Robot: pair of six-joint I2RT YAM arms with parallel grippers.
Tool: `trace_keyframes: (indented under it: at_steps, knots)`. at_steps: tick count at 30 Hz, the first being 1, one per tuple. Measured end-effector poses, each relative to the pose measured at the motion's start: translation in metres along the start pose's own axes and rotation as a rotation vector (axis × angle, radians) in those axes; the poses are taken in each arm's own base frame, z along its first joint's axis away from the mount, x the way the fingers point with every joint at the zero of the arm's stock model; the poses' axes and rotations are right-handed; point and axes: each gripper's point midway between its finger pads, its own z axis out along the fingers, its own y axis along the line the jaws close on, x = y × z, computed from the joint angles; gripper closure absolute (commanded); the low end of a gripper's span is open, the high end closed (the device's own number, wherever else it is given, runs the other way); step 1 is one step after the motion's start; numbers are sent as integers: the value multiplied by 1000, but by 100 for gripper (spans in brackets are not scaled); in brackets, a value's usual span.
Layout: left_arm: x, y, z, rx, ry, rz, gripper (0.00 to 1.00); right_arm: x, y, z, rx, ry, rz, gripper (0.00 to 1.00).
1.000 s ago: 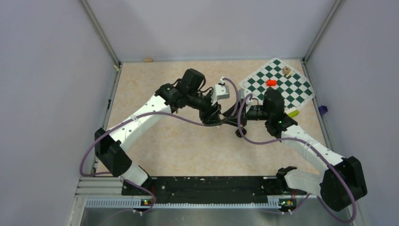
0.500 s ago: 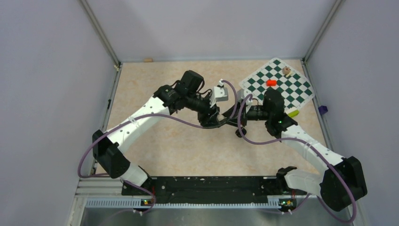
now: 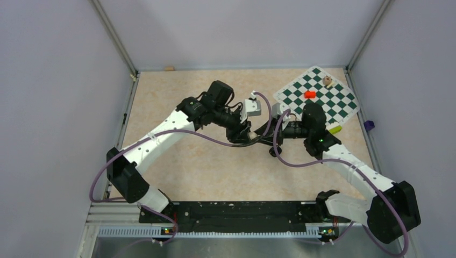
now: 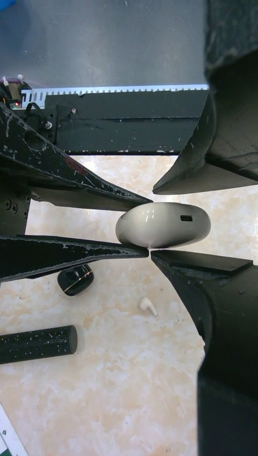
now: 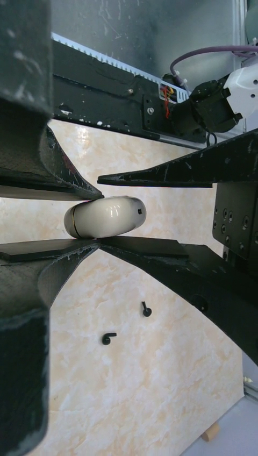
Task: Insert the wireless bluetooth earbuds into the charging case
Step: Pick up the charging case at the center of the board.
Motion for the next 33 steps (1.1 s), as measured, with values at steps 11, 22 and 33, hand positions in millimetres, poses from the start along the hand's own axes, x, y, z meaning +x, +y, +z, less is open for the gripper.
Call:
trace_keyframes:
  at_steps: [11, 22, 33]
  knots:
    - [5, -1, 5, 20, 15, -16, 58, -6, 2, -2, 2, -14, -26, 100]
    - [5, -4, 5, 32, 12, -23, 43, -4, -2, -2, 15, -5, -68, 100]
    - [5, -1, 4, 21, 14, -20, 89, -2, 1, -2, 5, -2, -68, 100]
